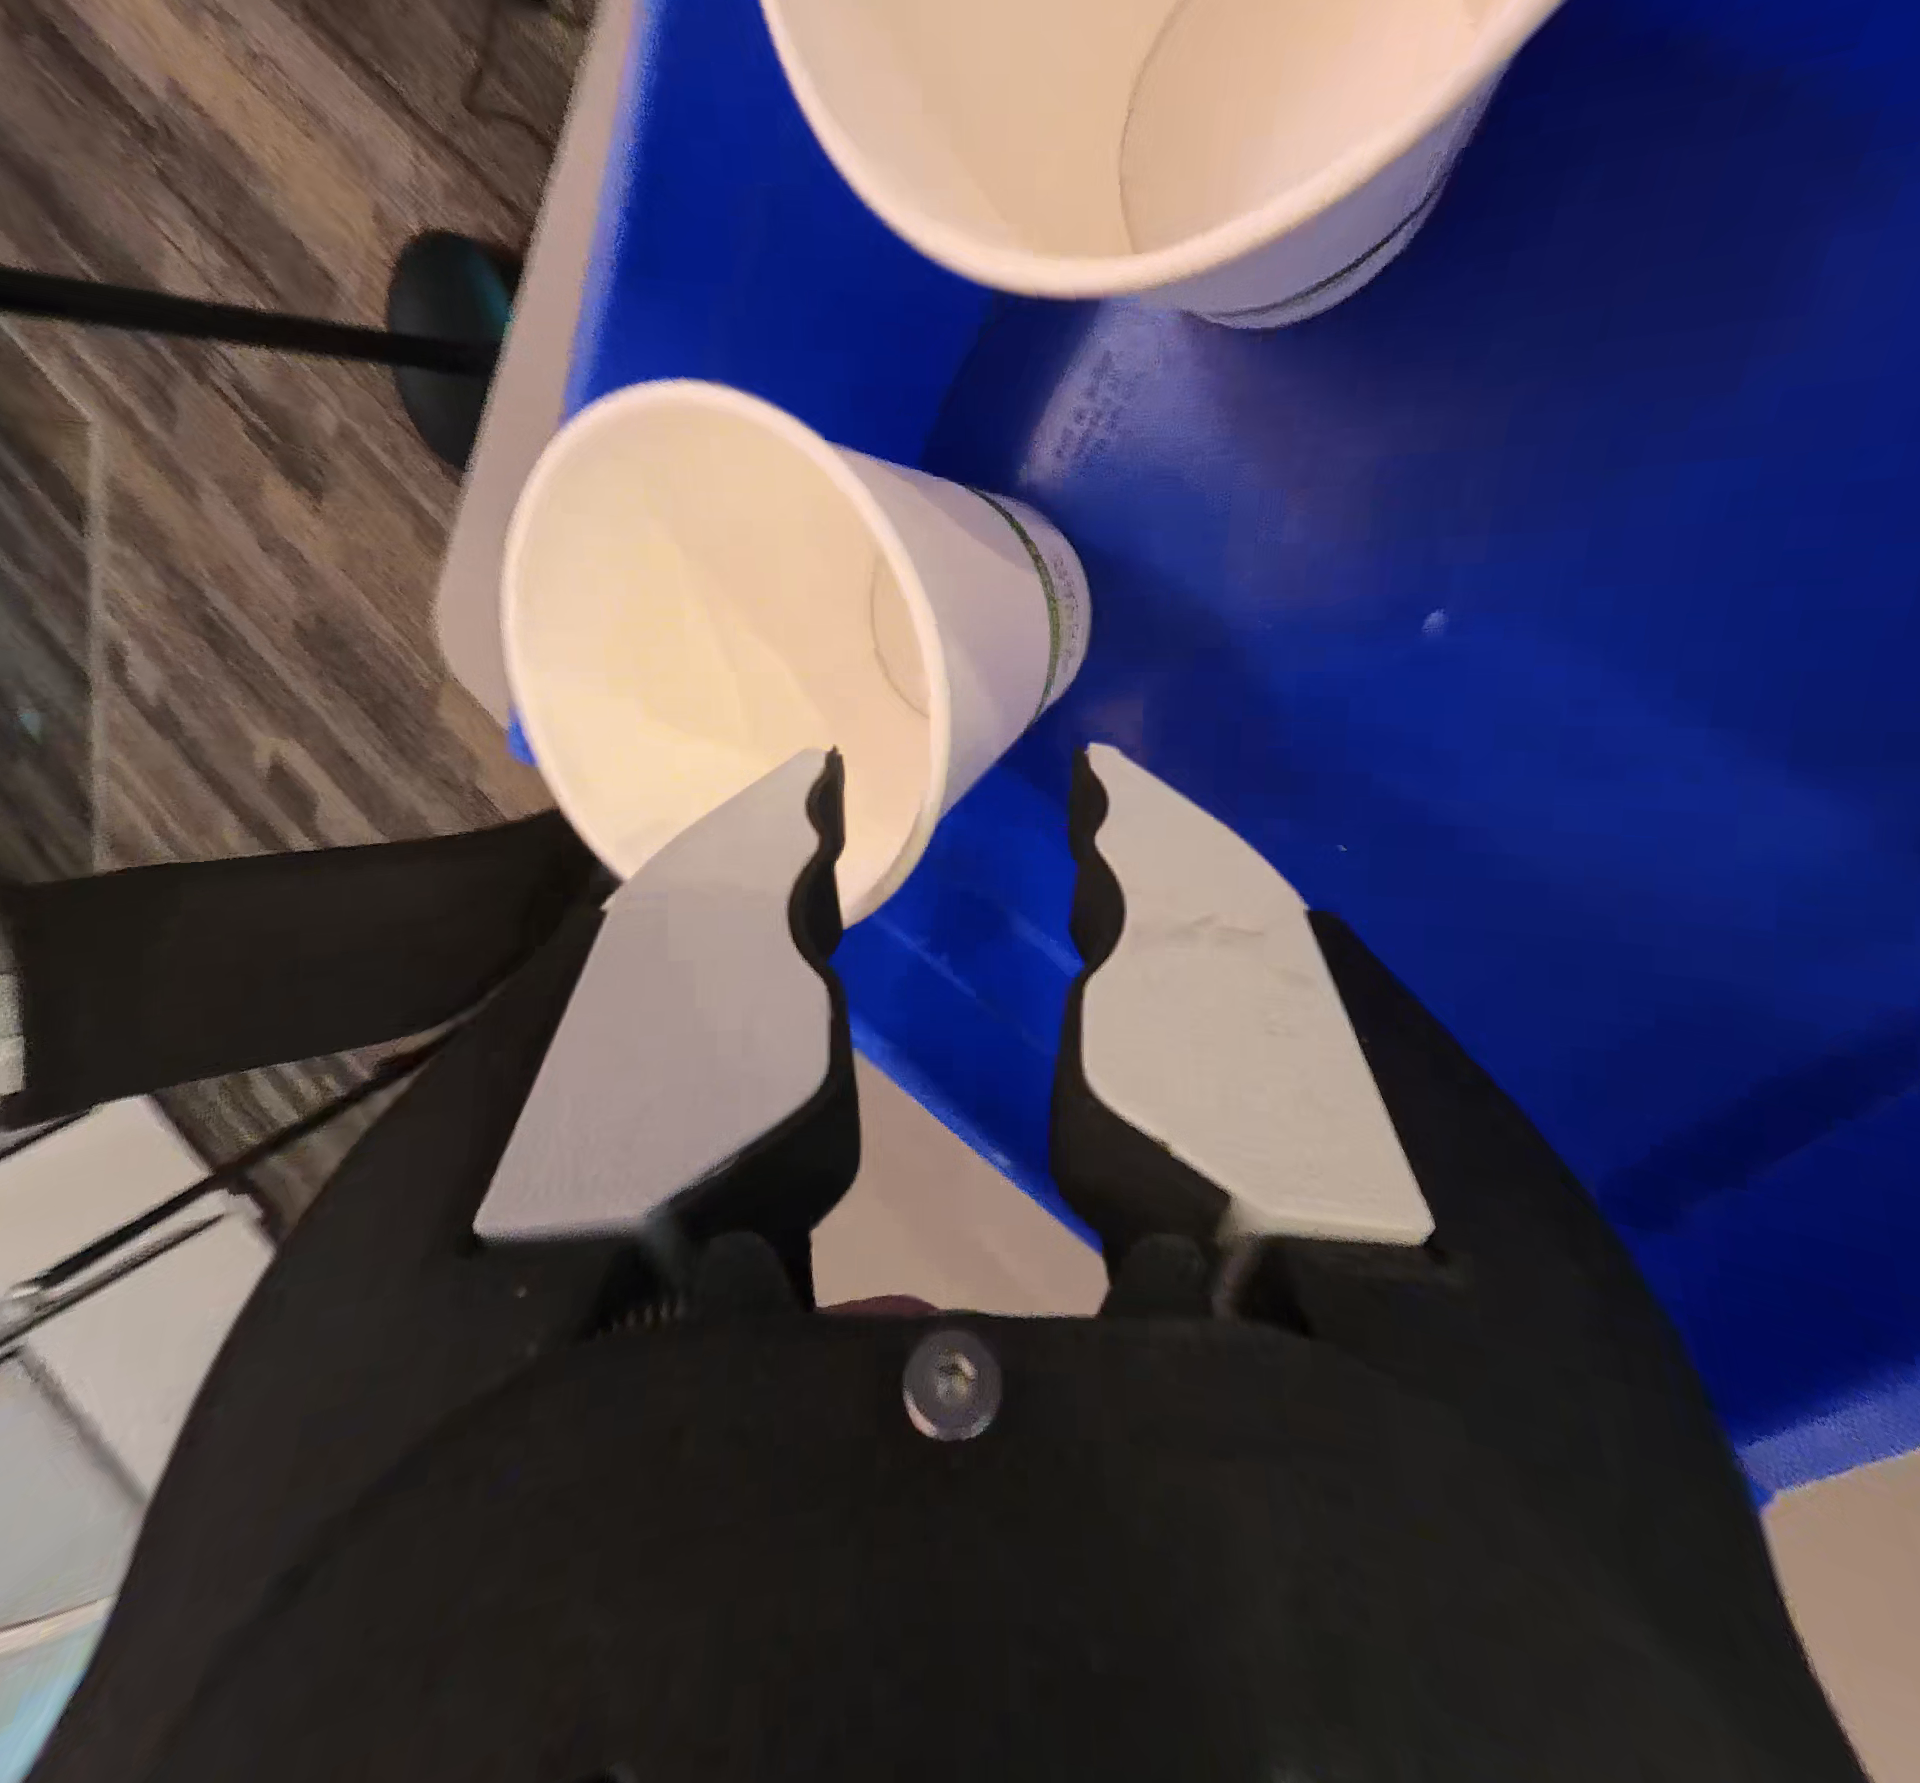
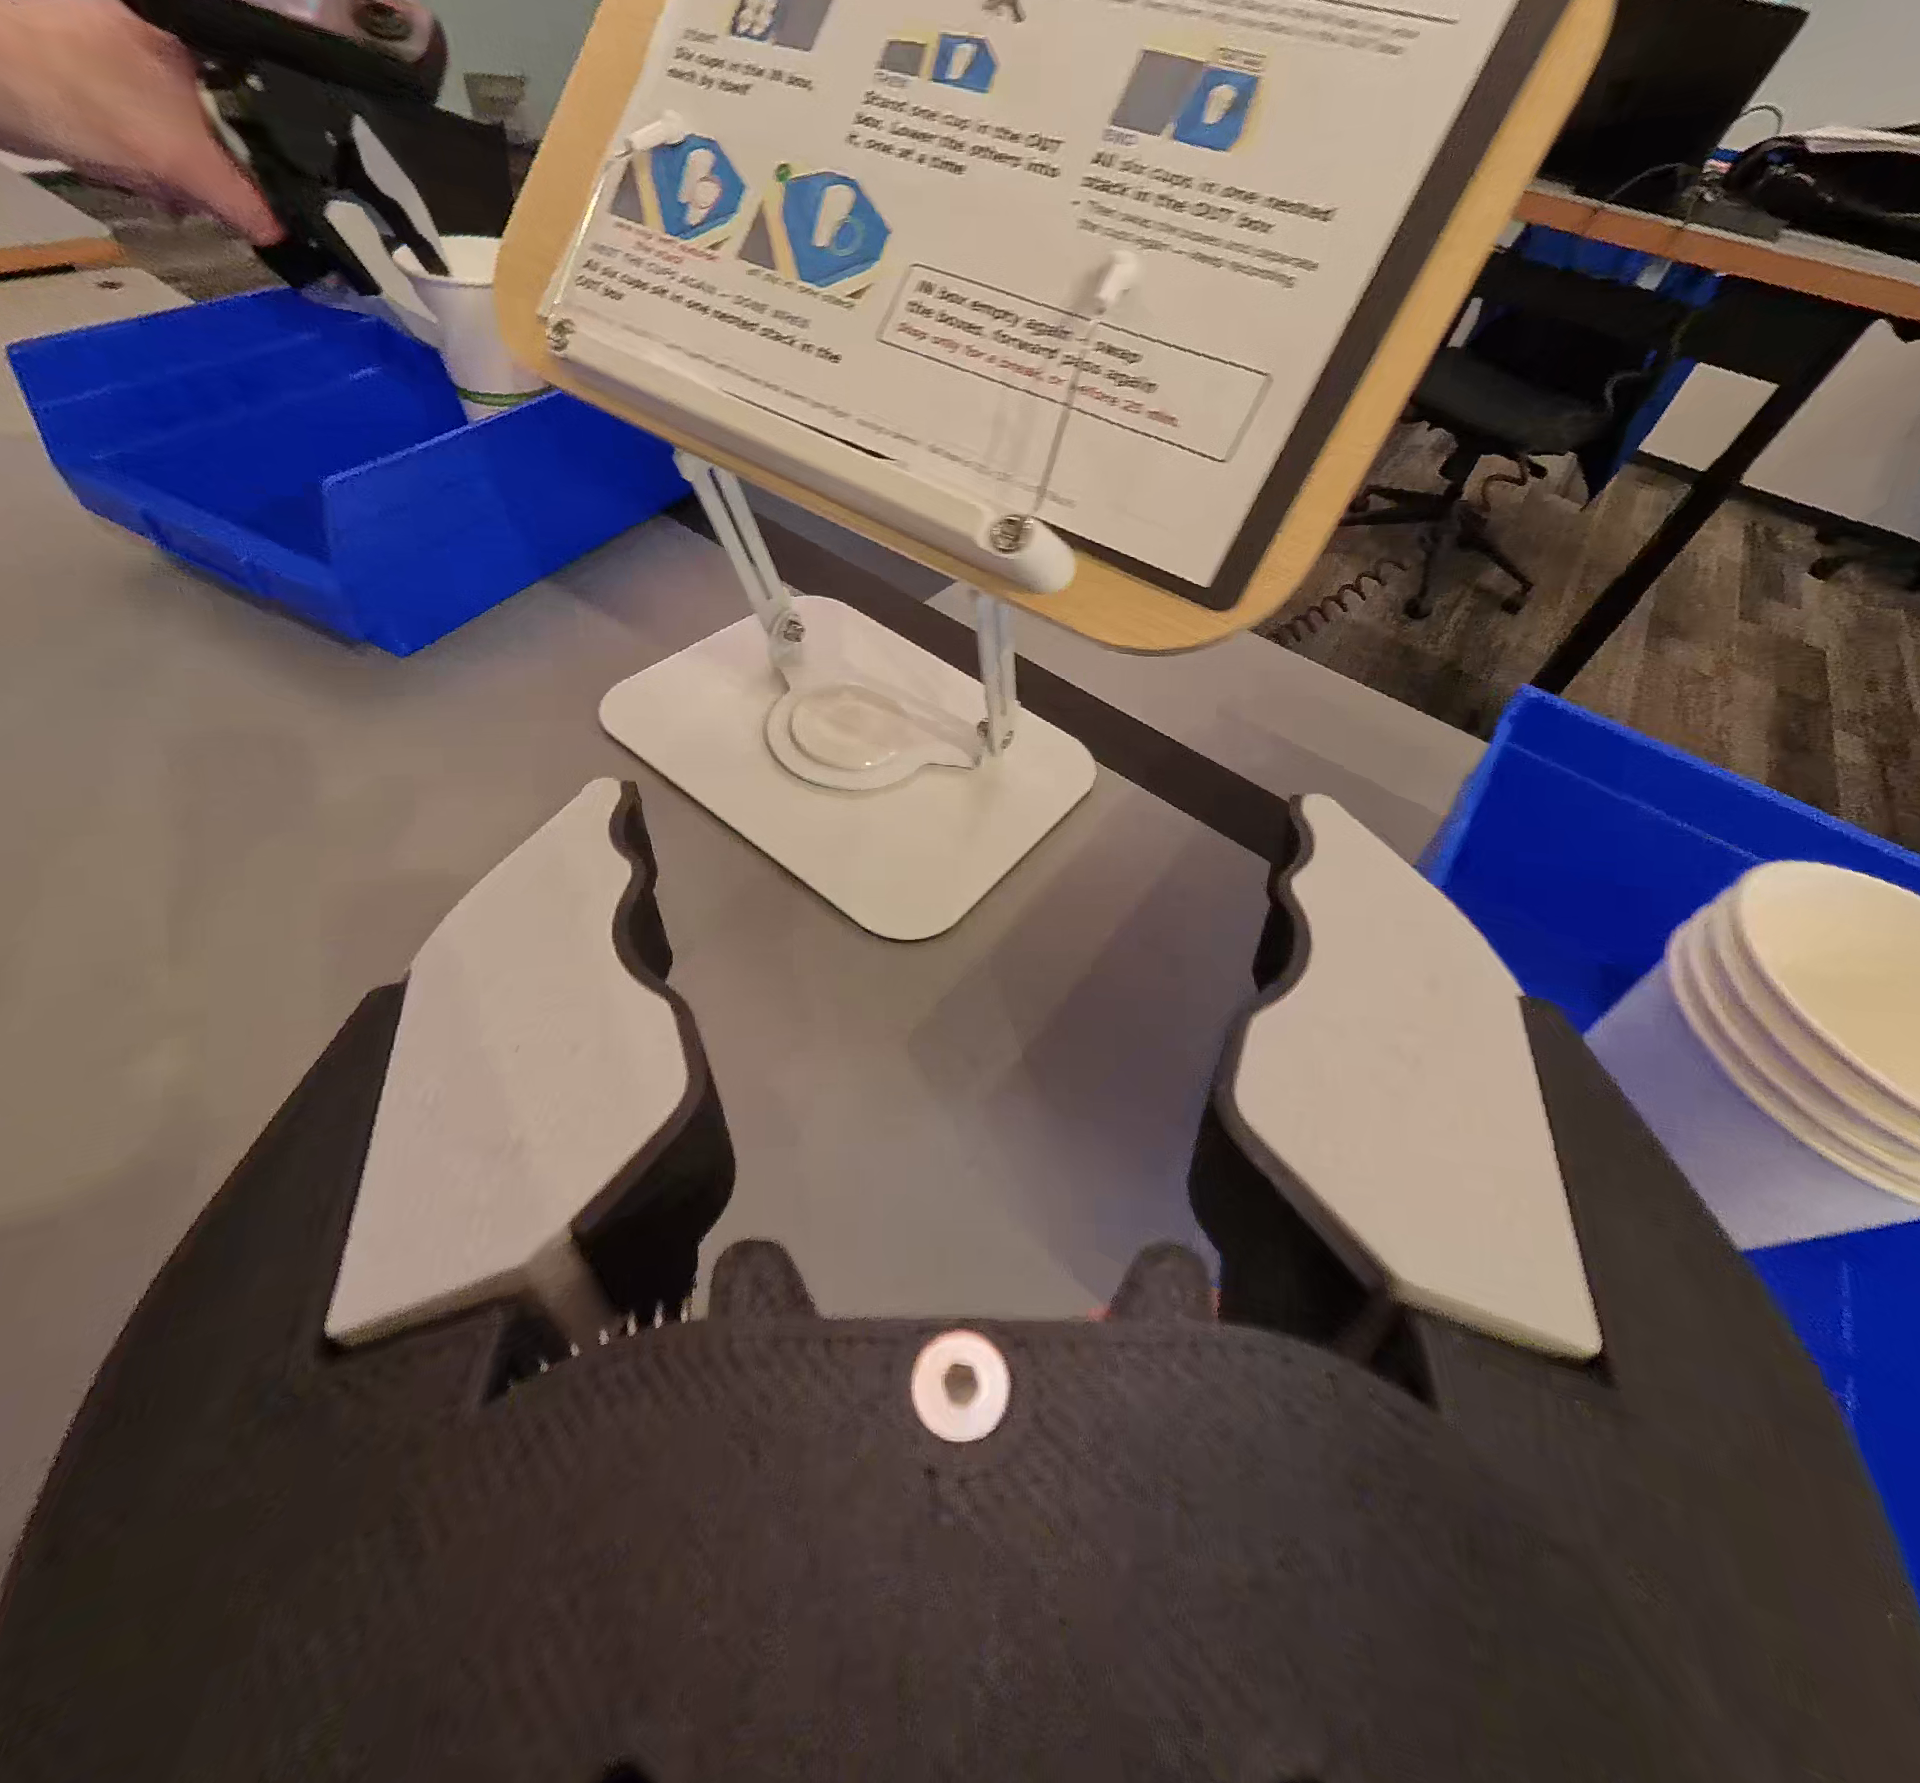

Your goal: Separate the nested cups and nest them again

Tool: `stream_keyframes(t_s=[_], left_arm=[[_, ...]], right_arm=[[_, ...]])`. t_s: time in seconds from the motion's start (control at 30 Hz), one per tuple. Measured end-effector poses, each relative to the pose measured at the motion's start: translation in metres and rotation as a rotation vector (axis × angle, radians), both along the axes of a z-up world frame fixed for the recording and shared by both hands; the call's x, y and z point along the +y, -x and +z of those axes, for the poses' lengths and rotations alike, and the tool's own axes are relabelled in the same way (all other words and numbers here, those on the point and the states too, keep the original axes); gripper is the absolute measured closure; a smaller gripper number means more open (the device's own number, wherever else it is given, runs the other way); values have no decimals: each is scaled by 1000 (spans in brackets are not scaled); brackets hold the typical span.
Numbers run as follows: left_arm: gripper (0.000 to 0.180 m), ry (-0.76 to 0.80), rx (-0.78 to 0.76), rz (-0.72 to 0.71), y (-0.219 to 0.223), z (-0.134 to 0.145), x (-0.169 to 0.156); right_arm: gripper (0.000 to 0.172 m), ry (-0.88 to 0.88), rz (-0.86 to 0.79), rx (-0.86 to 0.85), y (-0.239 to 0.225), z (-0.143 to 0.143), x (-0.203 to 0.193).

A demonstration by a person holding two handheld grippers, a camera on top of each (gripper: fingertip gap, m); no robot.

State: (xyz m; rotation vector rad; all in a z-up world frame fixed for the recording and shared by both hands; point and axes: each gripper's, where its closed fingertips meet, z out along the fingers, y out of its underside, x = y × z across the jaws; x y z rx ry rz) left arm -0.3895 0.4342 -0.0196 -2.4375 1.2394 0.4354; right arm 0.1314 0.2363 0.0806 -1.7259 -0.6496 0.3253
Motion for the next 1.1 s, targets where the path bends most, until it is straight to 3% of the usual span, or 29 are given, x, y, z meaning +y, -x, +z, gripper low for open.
stream_keyframes(t_s=[0.07, 0.13, 0.17, 0.37, 0.5, 0.77, 1.1], left_arm=[[140, 28, -25, 14, 1, -10, 0], [168, -5, -18, -22, 1, -6, 3], [173, 23, -47, -23, -1, -7, -2], [179, 8, -11, -118, -2, 7, -28], [180, 7, -52, -188, -12, 41, -68], [180, 110, -80, -558, -79, 102, -186], [180, 194, -67, -985, -186, 136, -276]], right_arm=[[59, 15, 14, -6, 15, -5, -1], [59, 21, 35, 8, 31, -8, -1], [59, 22, 48, 10, 40, -8, -1], [60, -4, 152, 8, 98, 0, -2], [62, -31, 270, 28, 142, 18, -10], [61, -25, 609, 101, 233, 57, -36], [50, 114, 943, 167, 276, 68, -63]])
